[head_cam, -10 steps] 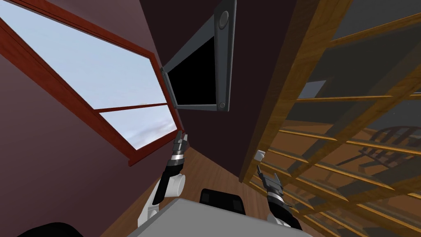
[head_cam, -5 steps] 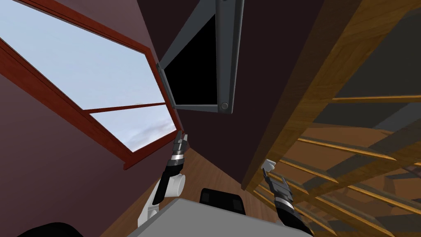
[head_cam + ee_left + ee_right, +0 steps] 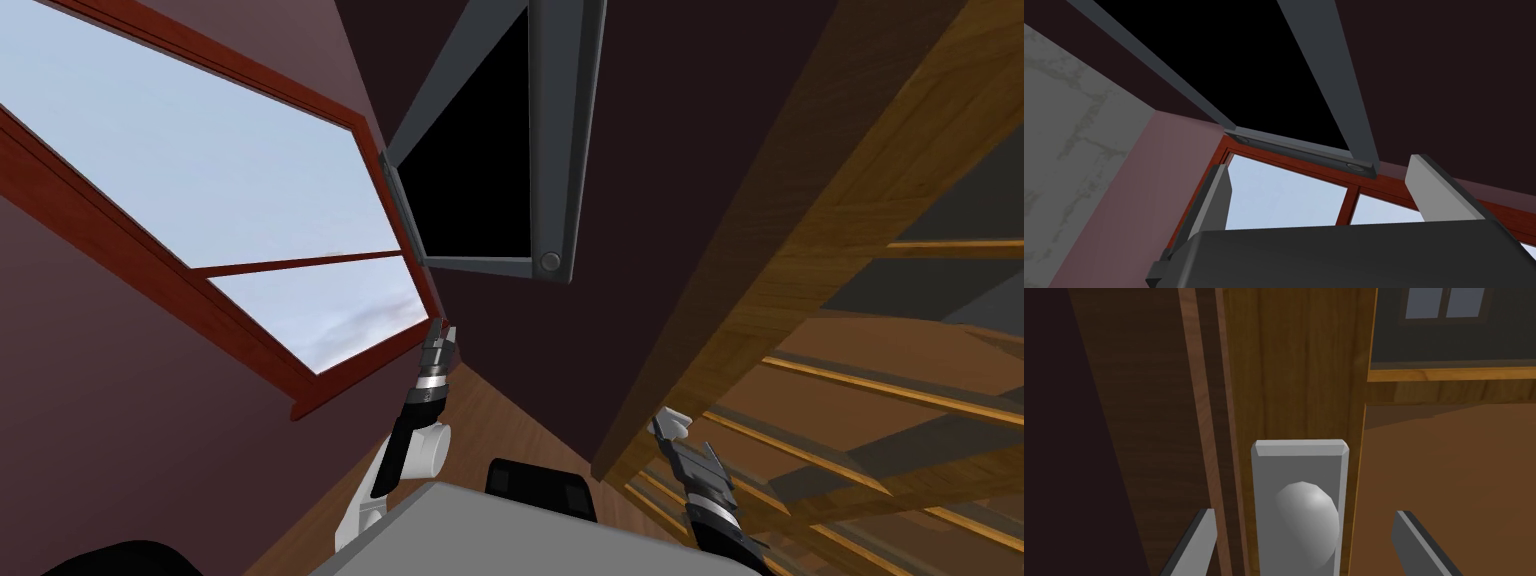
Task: Pull the door open
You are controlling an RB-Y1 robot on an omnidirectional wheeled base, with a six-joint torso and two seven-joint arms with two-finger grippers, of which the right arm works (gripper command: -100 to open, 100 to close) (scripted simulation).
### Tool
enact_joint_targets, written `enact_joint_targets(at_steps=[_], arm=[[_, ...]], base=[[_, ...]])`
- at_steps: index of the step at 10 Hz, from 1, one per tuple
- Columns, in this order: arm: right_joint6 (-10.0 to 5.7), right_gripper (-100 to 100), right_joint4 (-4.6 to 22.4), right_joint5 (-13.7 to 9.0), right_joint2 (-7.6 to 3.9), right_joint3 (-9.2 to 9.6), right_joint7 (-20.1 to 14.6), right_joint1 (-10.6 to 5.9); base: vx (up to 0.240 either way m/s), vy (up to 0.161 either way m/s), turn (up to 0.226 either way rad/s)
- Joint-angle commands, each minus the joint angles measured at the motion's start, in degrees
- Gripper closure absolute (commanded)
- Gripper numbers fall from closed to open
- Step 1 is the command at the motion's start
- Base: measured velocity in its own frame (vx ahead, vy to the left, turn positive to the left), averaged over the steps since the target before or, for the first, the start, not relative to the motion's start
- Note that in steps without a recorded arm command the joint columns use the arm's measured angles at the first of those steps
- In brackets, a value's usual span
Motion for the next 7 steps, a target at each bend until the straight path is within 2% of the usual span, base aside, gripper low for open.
enact_joint_targets(at_steps=[1,6,7], arm=[[0.24,100,-0.1,0.0,-0.02,-0.09,0.3,-0.25],[0.24,100,-0.1,0.0,-0.02,-0.09,0.3,-0.25],[0.01,100,-0.7,0.6,-0.75,1.09,-0.6,0.15]], base=[[-0.03,0.009,0.013],[-0.01,-0.002,0.002],[-0.152,0.009,0.07]])
